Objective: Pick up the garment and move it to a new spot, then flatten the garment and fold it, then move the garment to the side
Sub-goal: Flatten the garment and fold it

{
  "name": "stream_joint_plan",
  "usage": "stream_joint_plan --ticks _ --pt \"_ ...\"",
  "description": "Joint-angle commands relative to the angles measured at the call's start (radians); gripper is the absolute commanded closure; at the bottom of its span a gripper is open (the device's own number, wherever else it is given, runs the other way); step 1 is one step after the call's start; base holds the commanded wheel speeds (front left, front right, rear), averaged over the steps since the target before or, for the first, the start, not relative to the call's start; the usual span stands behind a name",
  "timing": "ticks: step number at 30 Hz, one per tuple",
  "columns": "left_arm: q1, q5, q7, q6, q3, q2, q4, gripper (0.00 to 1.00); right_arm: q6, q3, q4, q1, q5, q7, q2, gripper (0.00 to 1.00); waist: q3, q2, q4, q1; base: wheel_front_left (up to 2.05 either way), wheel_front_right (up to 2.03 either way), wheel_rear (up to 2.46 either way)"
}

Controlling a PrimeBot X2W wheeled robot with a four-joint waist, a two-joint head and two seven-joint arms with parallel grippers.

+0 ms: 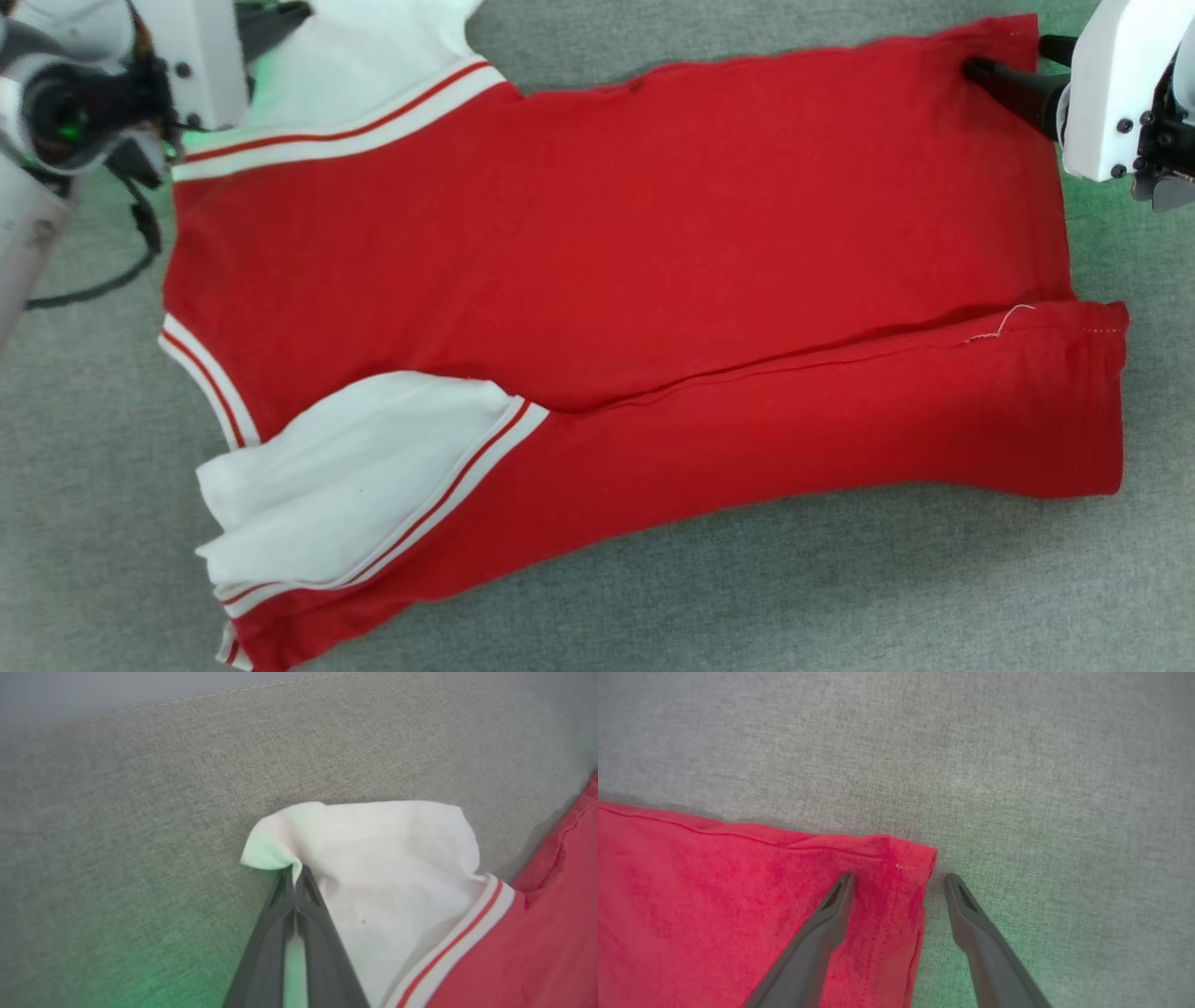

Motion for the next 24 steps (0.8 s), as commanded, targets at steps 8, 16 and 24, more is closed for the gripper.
stream_joint_plan --ticks 8,16,24 --pt "0.052 -0.056 -0.127 -0.002 -0.028 -0.027 -0.058 1.0 -0.001 0.05 0.046 0.028 0.032 -0.149 -0.043 1.0 -0.084 0.0 0.053 0.0 0.0 0.0 0.0" --pt "0.15 -0.096 -0.308 -0.002 -0.055 0.03 -0.243 1.0 -0.001 0.098 -0.046 0.142 0.101 -0.255 -0.137 1.0 -0.225 0.0 0.113 0.0 0.0 0.0 0.0" --pt "0.311 -0.128 -0.468 -0.002 -0.107 0.179 -0.575 1.0 -0.001 0.1 -0.211 0.346 0.191 -0.268 -0.268 1.0 -0.312 0.0 0.169 0.0 0.0 0.0 0.0"
